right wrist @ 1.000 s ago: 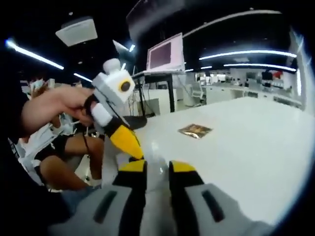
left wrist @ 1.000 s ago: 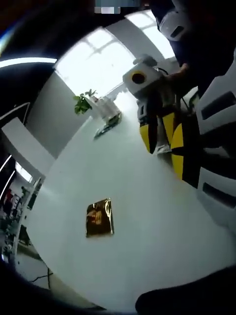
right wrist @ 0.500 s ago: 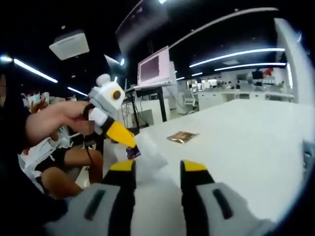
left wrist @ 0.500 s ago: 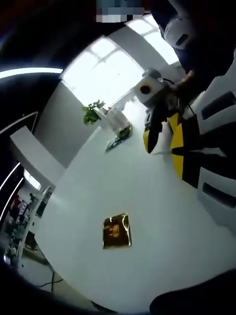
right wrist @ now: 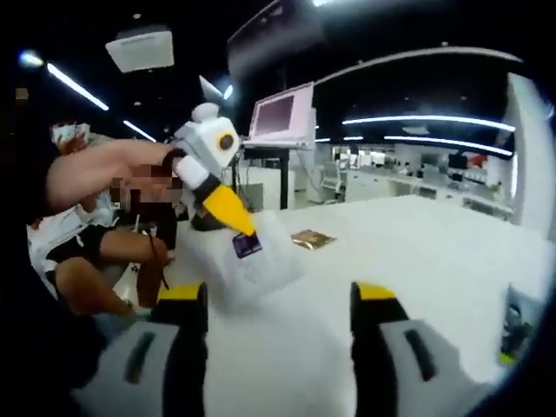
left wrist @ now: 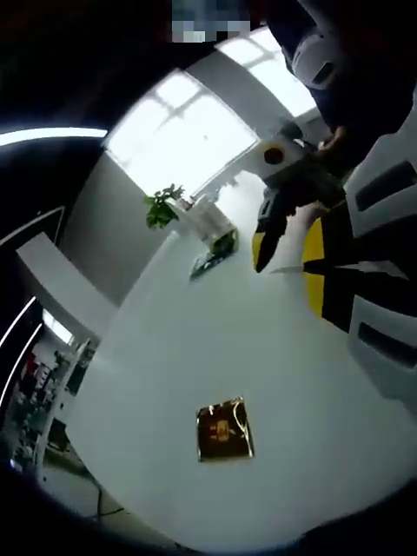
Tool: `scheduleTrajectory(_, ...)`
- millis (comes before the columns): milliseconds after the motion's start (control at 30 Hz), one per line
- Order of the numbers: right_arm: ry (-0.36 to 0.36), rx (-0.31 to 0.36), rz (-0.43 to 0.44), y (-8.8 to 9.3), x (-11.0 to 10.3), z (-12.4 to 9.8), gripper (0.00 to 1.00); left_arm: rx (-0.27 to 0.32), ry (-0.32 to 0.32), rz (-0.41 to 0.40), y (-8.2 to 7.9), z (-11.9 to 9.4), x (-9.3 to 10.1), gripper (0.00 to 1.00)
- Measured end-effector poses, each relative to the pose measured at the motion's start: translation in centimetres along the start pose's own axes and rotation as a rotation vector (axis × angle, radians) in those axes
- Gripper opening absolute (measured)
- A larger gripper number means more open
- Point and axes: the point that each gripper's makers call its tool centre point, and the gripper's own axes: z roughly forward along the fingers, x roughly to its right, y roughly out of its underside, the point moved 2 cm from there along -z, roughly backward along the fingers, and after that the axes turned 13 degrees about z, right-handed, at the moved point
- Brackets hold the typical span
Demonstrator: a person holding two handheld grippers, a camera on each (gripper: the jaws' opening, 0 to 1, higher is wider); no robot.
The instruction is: Arrange the skincare products in the storage area until every visible bottle or jar stands upright without overlapping.
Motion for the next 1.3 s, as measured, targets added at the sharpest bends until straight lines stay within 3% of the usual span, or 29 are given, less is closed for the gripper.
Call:
scheduleTrajectory(200,0.033,0.025,-0.024,-0.2,0.8,-1.0,0.79,0.007,0.022,-0.007,-0.7,1.0,0.1,0.0)
scheduleTrajectory(367,0.081,0.039,-0.029,-0.2,2.1,-2.0,0.99,0.008,0.04,-0.005,-1.3,1.9,0.3,0.0)
scheduleTrajectory(967,0.163,0.049,0.016,0.3,4.8,-6.2,1.0,0.004,0.108,0.017,-3.9,7.5,1.9,0.0)
scheduleTrajectory(1300,0.22,0.058,0.031,0.2,6.6,-8.4,1.0,0.01,0.126,-0.01,-4.2,9.9,1.8,0.0)
